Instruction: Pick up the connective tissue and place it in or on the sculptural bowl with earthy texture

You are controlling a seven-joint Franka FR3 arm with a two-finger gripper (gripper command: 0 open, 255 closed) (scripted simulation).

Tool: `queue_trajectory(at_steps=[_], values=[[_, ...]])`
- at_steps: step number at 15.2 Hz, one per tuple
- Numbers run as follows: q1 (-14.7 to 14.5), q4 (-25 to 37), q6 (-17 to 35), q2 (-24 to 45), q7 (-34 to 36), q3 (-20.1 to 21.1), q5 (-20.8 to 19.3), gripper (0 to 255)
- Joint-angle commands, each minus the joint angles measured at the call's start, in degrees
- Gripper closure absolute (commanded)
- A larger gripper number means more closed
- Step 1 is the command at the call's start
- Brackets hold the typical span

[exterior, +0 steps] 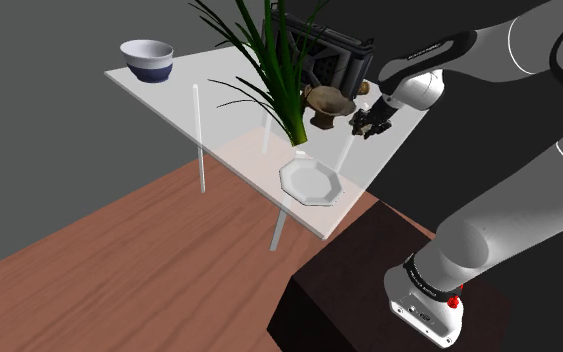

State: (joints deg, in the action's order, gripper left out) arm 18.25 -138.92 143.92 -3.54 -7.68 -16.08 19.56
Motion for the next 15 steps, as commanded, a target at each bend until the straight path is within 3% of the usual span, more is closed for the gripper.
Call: queue_trajectory(at_steps=[1,6,7,11,15], values=[[-0.2,-0.1,-0.1,0.3,0.0,0.2,0.1,255],[-0.2,-0.7,0.0,-0.3,0.3,0.3,-0.2,255],[-0.2,-0.7,0.0,-0.3,0.3,0.3,-0.2,0],[2.4,12.4,-16.7,6.0,-28.8,-4.1,0.0,0],[6.1,30.9,-32.9,17.2,-53.2,-4.4,-2.0,0]])
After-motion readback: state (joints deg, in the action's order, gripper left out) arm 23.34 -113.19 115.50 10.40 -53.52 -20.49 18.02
